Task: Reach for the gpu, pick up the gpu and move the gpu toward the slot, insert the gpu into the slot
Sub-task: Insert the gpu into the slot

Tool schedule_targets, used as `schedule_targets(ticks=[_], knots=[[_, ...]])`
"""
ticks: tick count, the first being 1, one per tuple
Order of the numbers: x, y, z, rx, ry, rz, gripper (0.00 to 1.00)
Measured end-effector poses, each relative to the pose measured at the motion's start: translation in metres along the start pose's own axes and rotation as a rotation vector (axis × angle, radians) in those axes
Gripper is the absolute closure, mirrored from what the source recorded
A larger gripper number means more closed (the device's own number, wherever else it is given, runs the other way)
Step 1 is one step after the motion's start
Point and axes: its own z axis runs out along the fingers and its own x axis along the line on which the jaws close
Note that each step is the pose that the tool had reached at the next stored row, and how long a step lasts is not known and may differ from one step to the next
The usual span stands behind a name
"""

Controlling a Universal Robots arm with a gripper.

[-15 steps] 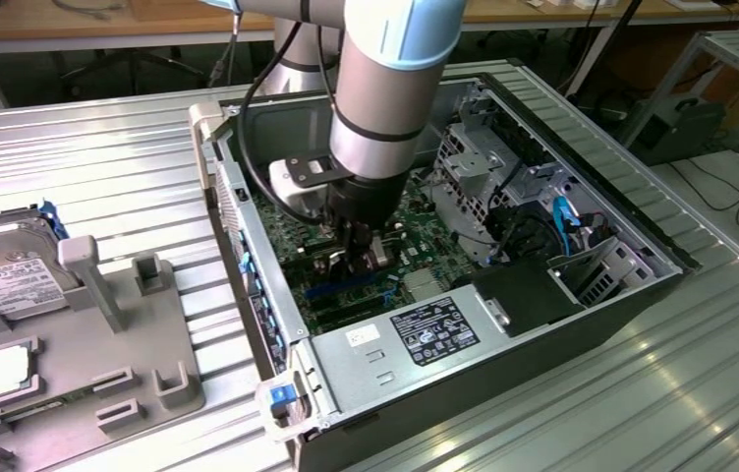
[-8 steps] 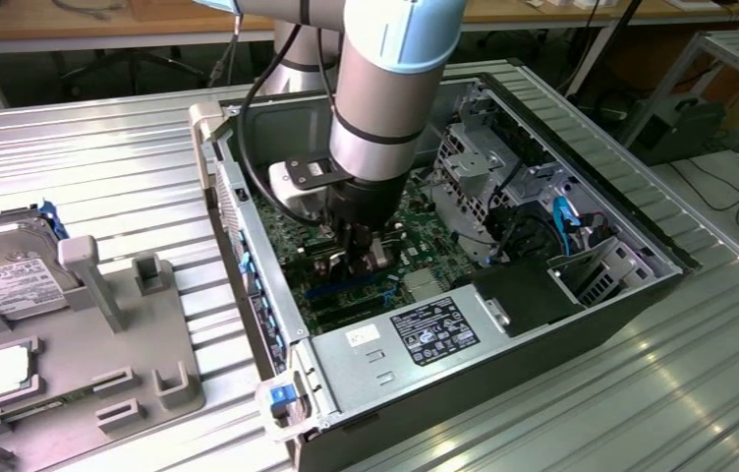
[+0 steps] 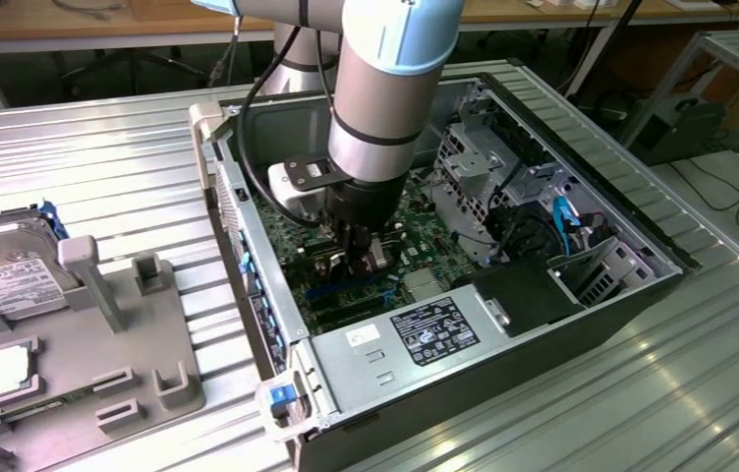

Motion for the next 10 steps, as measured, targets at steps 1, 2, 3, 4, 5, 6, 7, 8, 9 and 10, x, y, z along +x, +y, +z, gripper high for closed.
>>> schedule_targets(ticks=[1,2,3,4,5,6,7,8,9,10], knots=[[0.0000,0.0000,0.0000,0.0000,0.0000,0.000,0.72],[0.0000,0.0000,0.0000,0.0000,0.0000,0.000,0.72],[0.0000,0.0000,0.0000,0.0000,-0.0001,0.000,0.72],[0.0000,0.0000,0.0000,0.0000,0.0000,0.000,0.72],[0.0000,0.0000,0.0000,0.0000,0.0000,0.000,0.72],[0.0000,0.0000,0.0000,0.0000,-0.0001,0.000,0.72],[0.0000,0.0000,0.0000,0.0000,0.0000,0.000,0.72],[0.0000,0.0000,0.0000,0.0000,0.0000,0.000,0.72],[0.0000,0.0000,0.0000,0.0000,0.0000,0.000,0.72],[0.0000,0.0000,0.0000,0.0001,0.0000,0.000,0.72]])
